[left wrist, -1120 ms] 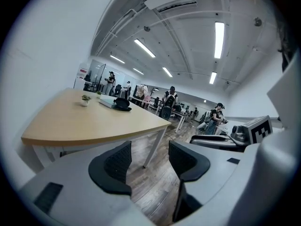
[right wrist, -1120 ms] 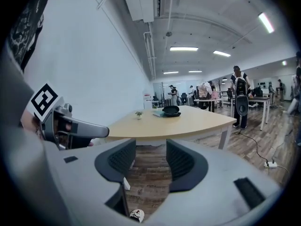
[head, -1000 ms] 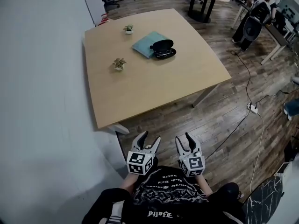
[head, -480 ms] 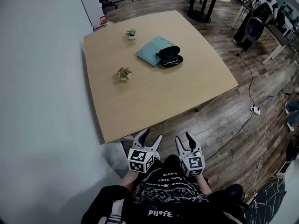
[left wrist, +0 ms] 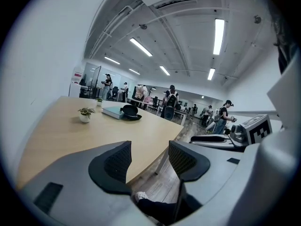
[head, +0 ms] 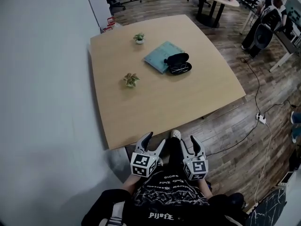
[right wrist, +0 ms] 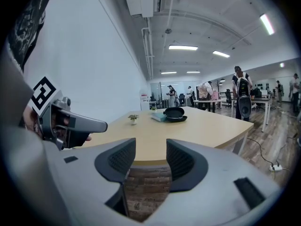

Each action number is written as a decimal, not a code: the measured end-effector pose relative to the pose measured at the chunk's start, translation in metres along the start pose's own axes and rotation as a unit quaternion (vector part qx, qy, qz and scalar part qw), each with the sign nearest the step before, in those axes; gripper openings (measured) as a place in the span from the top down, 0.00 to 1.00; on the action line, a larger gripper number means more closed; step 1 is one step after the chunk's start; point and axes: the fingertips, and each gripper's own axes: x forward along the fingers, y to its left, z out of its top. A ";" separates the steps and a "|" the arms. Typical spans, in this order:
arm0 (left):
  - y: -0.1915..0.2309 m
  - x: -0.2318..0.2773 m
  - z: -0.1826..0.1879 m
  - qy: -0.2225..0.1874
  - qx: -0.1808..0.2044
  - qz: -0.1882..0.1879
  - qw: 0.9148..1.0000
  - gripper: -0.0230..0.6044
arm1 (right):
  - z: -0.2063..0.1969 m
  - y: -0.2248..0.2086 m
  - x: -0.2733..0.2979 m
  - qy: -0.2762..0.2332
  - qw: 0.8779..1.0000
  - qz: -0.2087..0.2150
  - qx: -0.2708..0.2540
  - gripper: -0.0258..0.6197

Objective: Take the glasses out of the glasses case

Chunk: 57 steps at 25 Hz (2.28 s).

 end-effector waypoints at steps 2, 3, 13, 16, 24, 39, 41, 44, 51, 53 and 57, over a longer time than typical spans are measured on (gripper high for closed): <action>0.005 0.006 0.009 -0.006 0.006 0.006 1.000 0.56 | 0.008 -0.003 0.012 -0.006 1.000 0.013 -0.010 0.63; 0.007 0.010 0.016 -0.011 0.010 0.010 1.000 0.56 | 0.015 -0.005 0.019 -0.009 1.000 0.020 -0.019 0.63; 0.026 0.091 0.060 -0.002 0.015 0.037 0.999 0.56 | 0.062 -0.061 0.108 0.002 0.996 0.062 -0.069 0.63; 0.029 0.119 0.076 0.001 0.014 0.046 0.999 0.56 | 0.076 -0.083 0.133 0.004 0.994 0.073 -0.077 0.63; 0.041 0.184 0.108 -0.002 -0.002 0.081 0.997 0.56 | 0.115 -0.136 0.189 -0.001 0.986 0.113 -0.120 0.63; 0.039 0.257 0.136 -0.027 -0.043 0.148 0.988 0.56 | 0.157 -0.182 0.265 0.005 0.948 0.252 -0.194 0.63; 0.041 0.260 0.142 -0.031 -0.038 0.157 0.986 0.56 | 0.161 -0.185 0.275 0.005 0.941 0.258 -0.219 0.63; 0.042 0.260 0.145 -0.030 -0.038 0.165 0.985 0.56 | 0.170 -0.187 0.289 0.006 0.932 0.264 -0.247 0.63; 0.052 0.258 0.142 -0.020 -0.041 0.186 0.982 0.56 | 0.169 -0.187 0.332 0.027 0.911 0.291 -0.292 0.63; 0.053 0.259 0.140 -0.013 -0.042 0.187 0.981 0.56 | 0.167 -0.188 0.341 0.035 0.899 0.295 -0.322 0.63; 0.058 0.260 0.139 -0.007 -0.048 0.187 0.981 0.56 | 0.163 -0.183 0.359 0.049 0.872 0.306 -0.379 0.63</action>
